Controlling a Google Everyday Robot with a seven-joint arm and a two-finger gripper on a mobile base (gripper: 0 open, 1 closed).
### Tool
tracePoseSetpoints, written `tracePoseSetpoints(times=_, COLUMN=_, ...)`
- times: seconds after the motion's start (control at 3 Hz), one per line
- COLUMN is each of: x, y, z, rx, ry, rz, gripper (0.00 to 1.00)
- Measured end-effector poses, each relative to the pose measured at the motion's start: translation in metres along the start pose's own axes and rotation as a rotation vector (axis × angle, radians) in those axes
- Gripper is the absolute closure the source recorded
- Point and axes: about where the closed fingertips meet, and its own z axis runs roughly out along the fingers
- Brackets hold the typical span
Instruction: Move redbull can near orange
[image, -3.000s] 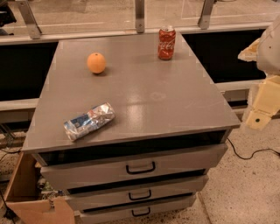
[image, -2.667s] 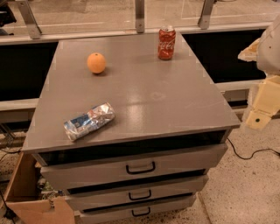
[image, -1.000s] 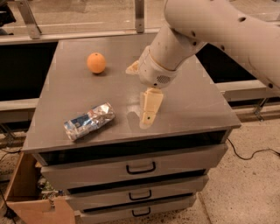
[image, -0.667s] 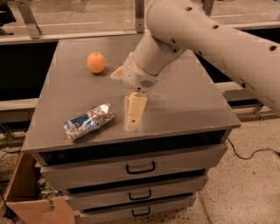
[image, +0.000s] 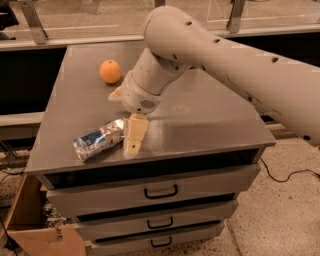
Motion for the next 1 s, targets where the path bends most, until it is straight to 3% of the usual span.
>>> tracePoseSetpoints(times=0.33, x=-0.0106, y=0.0033, z=0.0093, rx=-0.027, ry=-0.012, rz=-0.004, gripper=0.13)
tracePoseSetpoints(times=1.0, x=-0.0186, y=0.0002, z=0.0049, rx=-0.040, ry=0.015, rz=0.023, gripper=0.60)
